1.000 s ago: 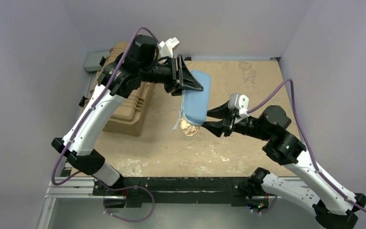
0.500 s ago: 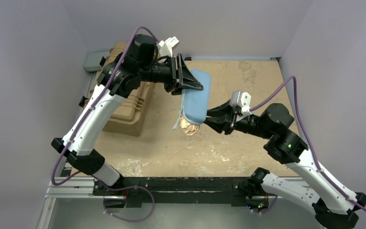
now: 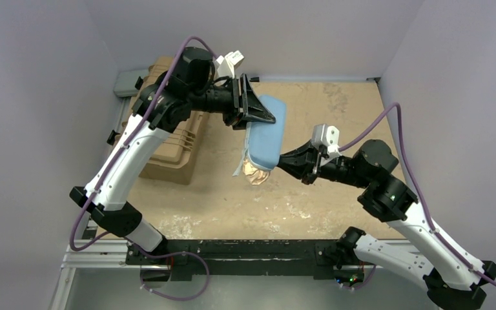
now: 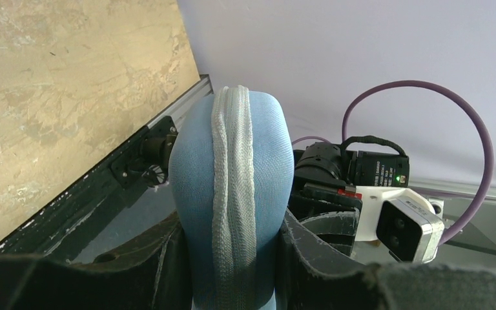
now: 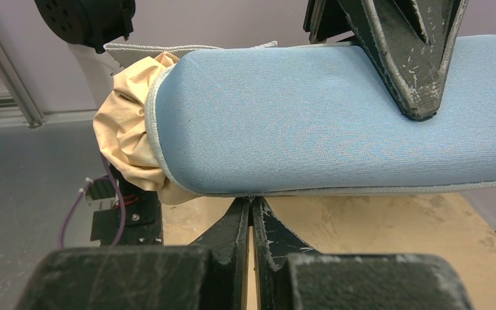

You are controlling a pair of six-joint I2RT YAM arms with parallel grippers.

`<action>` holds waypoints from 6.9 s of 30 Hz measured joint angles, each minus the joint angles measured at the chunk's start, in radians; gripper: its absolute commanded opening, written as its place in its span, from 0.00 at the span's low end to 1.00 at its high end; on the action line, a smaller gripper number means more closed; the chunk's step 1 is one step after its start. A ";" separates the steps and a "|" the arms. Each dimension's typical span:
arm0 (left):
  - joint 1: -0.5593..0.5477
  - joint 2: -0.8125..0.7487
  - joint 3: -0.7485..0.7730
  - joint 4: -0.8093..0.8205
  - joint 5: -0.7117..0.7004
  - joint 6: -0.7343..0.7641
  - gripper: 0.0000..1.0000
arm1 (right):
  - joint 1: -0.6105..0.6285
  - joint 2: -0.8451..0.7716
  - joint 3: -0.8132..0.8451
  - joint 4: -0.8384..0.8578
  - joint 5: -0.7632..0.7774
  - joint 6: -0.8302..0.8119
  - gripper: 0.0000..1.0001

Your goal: Open the umbrella

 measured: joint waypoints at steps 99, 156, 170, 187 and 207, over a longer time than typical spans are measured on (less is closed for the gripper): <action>-0.213 -0.060 -0.263 -0.309 0.124 0.474 0.00 | 0.020 0.151 0.111 -0.395 0.130 -0.400 0.00; -0.059 -0.018 -0.118 -0.505 -0.478 0.537 0.99 | -0.140 0.319 0.484 -0.170 0.883 0.135 0.00; -0.059 -0.142 -0.257 -0.474 -0.493 0.530 0.99 | -0.200 0.436 0.322 -0.166 0.918 0.210 0.00; -0.059 -0.183 -0.319 -0.468 -0.484 0.526 0.99 | -0.310 0.820 0.579 -0.090 0.585 0.352 0.00; -0.059 -0.257 -0.378 -0.461 -0.481 0.499 0.99 | -0.752 0.678 0.278 -0.296 0.435 0.570 0.99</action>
